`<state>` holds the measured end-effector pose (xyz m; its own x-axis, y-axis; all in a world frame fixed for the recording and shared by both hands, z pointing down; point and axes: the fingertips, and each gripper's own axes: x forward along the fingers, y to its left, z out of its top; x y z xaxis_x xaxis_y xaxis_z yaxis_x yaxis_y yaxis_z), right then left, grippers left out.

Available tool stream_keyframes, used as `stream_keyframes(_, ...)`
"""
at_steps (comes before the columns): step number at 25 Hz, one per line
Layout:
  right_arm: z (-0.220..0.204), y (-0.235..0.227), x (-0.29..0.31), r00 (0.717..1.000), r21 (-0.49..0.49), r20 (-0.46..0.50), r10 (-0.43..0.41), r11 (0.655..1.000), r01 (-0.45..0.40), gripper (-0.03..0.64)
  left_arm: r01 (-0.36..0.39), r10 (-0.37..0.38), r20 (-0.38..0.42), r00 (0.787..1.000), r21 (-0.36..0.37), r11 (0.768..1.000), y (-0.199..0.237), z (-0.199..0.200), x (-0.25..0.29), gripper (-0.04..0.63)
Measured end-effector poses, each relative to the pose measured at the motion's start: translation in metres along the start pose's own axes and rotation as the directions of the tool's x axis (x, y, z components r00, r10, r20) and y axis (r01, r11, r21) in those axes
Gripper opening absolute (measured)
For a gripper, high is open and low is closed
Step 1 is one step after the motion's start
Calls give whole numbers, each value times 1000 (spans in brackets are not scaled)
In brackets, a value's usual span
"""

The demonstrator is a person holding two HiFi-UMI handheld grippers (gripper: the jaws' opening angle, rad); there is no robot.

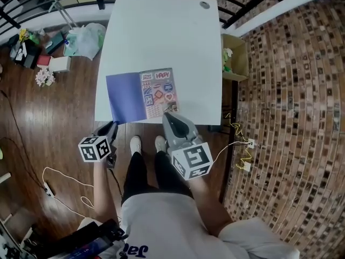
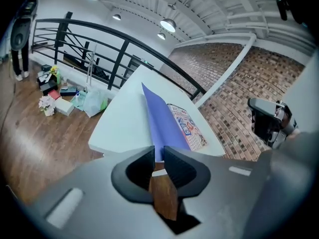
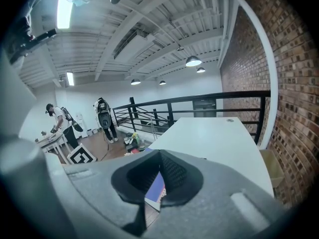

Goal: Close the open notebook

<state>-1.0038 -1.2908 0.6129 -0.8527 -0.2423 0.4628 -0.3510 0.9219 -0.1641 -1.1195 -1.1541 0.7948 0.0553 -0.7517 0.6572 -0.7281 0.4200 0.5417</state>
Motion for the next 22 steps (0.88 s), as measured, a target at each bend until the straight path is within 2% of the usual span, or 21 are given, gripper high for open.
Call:
stream_keyframes(6,19,-4,-11,999,0,38,-14,1000,14,-9,23,-24,22,999,34,999,-22,18,-14,43)
stream_keyframes(13,35,-18,-30,995,19,86,-53,998,51,-9,99,-103,21,994,147,984,-86,42,-22,26)
stream_keyframes(18,34,-46,-50,988,53,102,-116,992,111,-9,193,-198,4,980,207,959,-144,57,-3,26)
stream_keyframes(22,27,-71,-65,979,92,99,-176,982,167,-9,268,-260,-63,963,249,931,-187,52,31,26)
